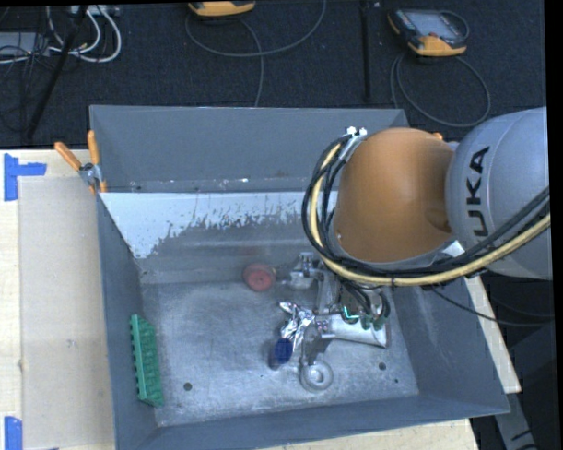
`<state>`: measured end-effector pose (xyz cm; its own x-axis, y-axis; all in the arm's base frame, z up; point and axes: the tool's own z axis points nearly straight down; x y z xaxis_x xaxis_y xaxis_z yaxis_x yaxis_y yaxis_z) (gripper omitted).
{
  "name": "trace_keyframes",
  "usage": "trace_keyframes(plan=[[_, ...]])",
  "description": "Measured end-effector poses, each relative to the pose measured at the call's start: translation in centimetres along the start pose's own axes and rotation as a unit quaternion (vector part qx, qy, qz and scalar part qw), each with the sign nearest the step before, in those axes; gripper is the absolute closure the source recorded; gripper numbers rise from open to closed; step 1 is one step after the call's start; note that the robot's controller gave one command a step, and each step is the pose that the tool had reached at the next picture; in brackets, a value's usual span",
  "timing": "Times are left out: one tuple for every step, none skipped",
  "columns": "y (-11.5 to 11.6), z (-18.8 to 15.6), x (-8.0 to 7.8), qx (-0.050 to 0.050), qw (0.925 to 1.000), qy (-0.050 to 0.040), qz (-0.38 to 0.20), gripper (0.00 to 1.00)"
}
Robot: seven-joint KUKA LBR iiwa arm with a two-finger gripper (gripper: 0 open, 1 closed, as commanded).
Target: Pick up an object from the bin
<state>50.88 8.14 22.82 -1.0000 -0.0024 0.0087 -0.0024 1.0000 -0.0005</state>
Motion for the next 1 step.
trace_keyframes(plan=[[-5.25,14.35,-4.36,-0.001,0.9966,-0.0086,-0.082,0.0]])
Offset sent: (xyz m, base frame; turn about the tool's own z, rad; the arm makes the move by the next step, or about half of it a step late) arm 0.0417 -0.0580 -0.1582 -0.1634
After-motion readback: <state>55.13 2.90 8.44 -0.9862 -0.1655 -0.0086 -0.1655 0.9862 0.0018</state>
